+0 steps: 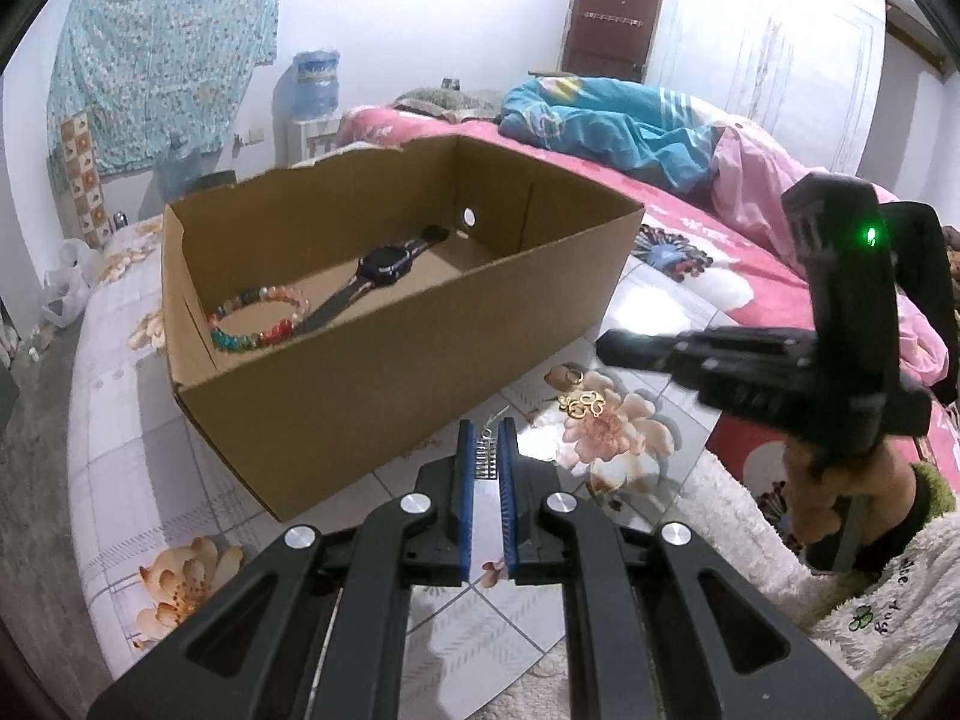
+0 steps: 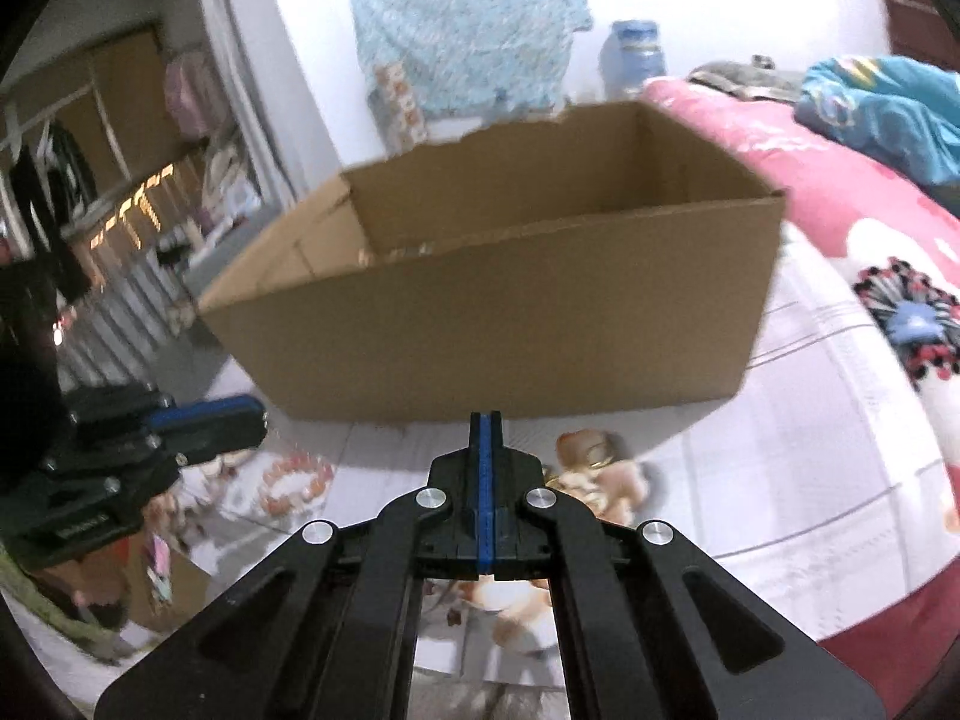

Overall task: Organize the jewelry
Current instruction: 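Carry the held charms over the box with both grippers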

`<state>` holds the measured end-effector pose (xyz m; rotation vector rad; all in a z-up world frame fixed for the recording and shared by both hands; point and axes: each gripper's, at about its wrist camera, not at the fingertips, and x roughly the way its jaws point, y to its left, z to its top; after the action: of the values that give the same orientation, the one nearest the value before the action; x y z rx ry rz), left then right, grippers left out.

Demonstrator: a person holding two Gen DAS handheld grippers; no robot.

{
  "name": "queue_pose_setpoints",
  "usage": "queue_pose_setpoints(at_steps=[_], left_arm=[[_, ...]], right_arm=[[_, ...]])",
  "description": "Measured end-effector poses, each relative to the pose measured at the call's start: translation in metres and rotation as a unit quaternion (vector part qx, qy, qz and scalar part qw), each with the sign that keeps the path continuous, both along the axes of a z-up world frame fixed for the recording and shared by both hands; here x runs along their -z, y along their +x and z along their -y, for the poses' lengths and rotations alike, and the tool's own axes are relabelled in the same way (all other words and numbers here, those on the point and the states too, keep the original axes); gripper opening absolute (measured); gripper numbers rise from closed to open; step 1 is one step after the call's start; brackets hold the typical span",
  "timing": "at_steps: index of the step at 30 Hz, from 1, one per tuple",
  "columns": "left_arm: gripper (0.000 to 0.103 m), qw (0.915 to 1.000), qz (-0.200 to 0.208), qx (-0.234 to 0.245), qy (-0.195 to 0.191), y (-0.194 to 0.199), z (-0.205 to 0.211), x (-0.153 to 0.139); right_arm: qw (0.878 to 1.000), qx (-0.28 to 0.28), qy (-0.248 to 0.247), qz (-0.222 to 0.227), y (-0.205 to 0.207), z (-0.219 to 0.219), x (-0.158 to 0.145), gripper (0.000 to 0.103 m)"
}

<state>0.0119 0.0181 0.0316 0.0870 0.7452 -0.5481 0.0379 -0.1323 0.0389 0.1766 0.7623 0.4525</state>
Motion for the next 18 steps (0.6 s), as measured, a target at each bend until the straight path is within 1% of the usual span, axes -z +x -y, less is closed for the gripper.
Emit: queue_pose_setpoints(at_steps=[5,7,8,10,12,13,14,16,17,18], left_arm=[[0.007,1.0,0.002,0.002,-0.004,-0.001,0.001,-0.002],[0.007,1.0,-0.001,0.003,-0.004,-0.002,0.002,0.0],[0.007,1.0,-0.003,0.004,-0.004,-0.002,0.002,0.001],[0.007,1.0,-0.006,0.005,-0.004,-0.002,0.003,0.004],[0.007,0.9999,-0.009,0.005,-0.003,-0.002,0.003,0.006],[0.007,0.9999,-0.011,0.004,-0.003,-0.001,0.002,0.007],[0.007,0.9999,-0.013,0.003,-0.004,-0.001,0.002,0.008],[0.007,0.9999,-0.015,0.001,-0.004,0.0,0.0,0.009],[0.007,0.9999,-0.015,0.0,-0.004,0.0,0.0,0.009],[0.007,0.9999,-0.014,-0.001,-0.004,0.0,-0.001,0.009]], right_arm=[[1.0,0.007,0.013,0.007,-0.005,0.007,-0.007,0.0],[1.0,-0.003,0.014,0.006,-0.007,0.002,-0.005,0.0],[1.0,-0.021,0.012,-0.001,-0.008,-0.003,-0.001,0.0],[0.999,-0.041,-0.01,-0.012,-0.006,-0.016,0.006,0.006],[0.997,-0.062,-0.034,-0.015,-0.007,-0.03,0.016,0.026],[0.996,-0.072,-0.049,-0.015,-0.007,-0.037,0.022,0.028],[0.994,-0.083,-0.068,-0.014,-0.007,-0.044,0.028,0.028],[0.991,-0.101,-0.087,-0.015,-0.004,-0.055,0.037,0.028],[0.989,-0.108,-0.095,-0.018,-0.002,-0.058,0.042,0.027],[0.988,-0.115,-0.103,-0.019,0.001,-0.061,0.045,0.023]])
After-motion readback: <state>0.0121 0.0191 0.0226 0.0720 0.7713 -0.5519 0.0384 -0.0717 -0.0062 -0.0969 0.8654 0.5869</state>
